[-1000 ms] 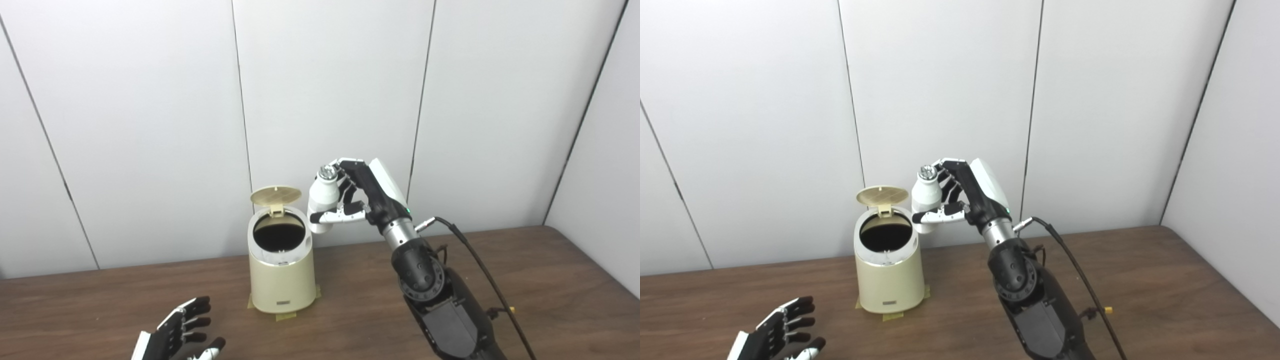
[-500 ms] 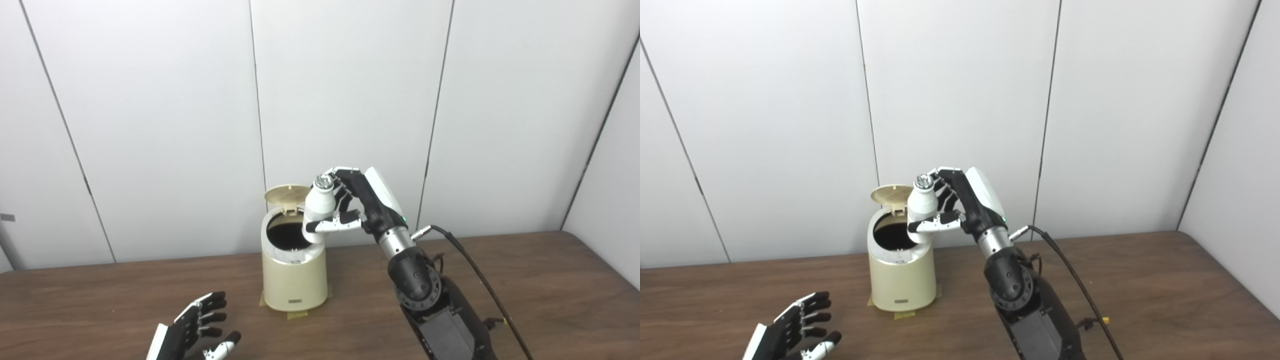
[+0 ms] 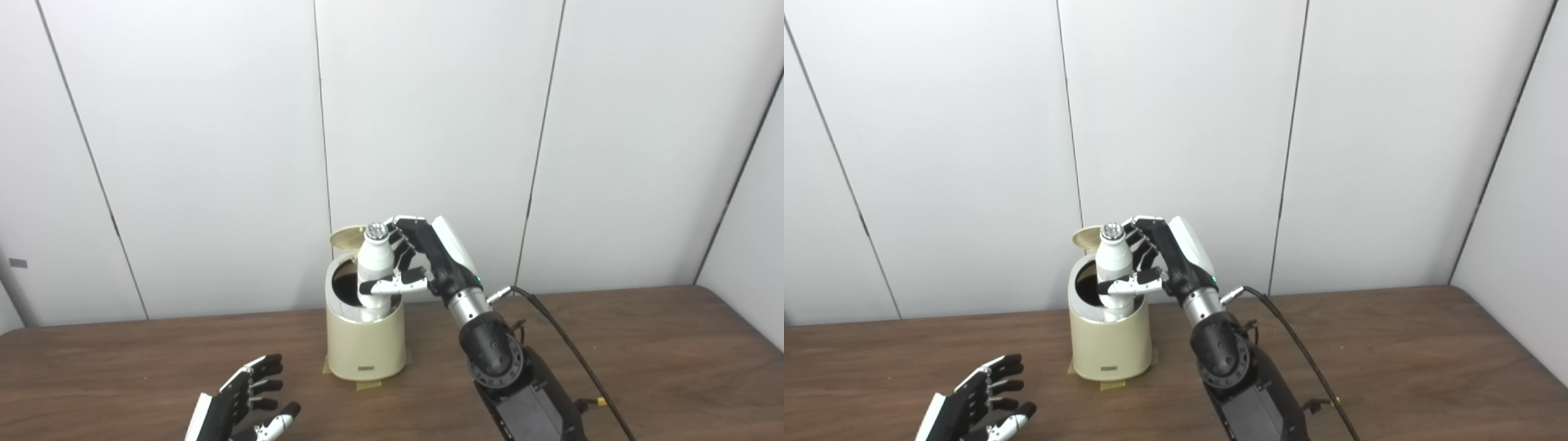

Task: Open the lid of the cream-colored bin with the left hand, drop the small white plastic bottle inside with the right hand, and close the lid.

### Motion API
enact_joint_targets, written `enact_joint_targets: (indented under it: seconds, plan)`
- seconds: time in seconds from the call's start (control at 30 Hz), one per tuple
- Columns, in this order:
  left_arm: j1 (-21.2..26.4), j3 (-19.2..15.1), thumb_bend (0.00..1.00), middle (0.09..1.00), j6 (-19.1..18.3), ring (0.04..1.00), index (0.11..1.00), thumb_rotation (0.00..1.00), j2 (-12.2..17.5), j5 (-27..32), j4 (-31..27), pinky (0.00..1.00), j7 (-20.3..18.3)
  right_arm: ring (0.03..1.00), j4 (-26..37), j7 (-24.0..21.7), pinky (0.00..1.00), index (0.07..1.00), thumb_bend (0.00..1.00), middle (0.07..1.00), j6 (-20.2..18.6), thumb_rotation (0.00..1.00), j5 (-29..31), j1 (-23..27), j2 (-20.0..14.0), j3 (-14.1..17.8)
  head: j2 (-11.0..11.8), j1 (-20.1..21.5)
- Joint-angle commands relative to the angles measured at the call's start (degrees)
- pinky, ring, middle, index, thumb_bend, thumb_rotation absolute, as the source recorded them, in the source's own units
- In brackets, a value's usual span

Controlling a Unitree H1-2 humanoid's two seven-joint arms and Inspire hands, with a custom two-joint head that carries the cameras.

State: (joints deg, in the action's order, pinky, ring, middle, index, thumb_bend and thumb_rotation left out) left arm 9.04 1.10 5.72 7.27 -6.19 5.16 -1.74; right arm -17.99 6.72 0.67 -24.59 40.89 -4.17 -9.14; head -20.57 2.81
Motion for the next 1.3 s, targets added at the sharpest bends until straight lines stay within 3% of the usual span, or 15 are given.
enact_joint_targets:
  seconds: [0.0,0.53,0.97,1.27]
  plan:
    - [0.7,0.6,0.57,0.801,2.6,0.744,0.818,0.04,-1.3,-0.6,0.5,0.65,1.0,0.387,1.2,1.5,0.29,0.536,0.51,0.484,2.0,0.00,-0.8,3.3,-0.4,0.2,0.1,0.0]
    - [0.4,1.6,0.58,0.790,3.0,0.735,0.810,0.08,-1.3,-1.8,0.6,0.66,2.3,0.380,-1.5,3.2,0.30,0.548,0.51,0.481,2.4,0.00,-2.8,3.9,-0.2,-0.5,-0.4,-0.9]
    - [0.1,1.8,0.59,0.799,3.3,0.746,0.815,0.11,-1.3,-1.2,0.8,0.66,2.1,0.369,-7.4,7.7,0.27,0.555,0.51,0.480,7.0,0.00,-3.3,6.5,-0.2,-0.4,-0.6,-1.2]
    - [0.1,1.7,0.59,0.798,2.9,0.743,0.808,0.10,-1.8,-0.9,0.7,0.65,2.1,0.369,-7.9,7.8,0.27,0.555,0.51,0.480,6.4,0.00,-3.4,6.4,-0.1,-0.5,-0.7,-1.3]
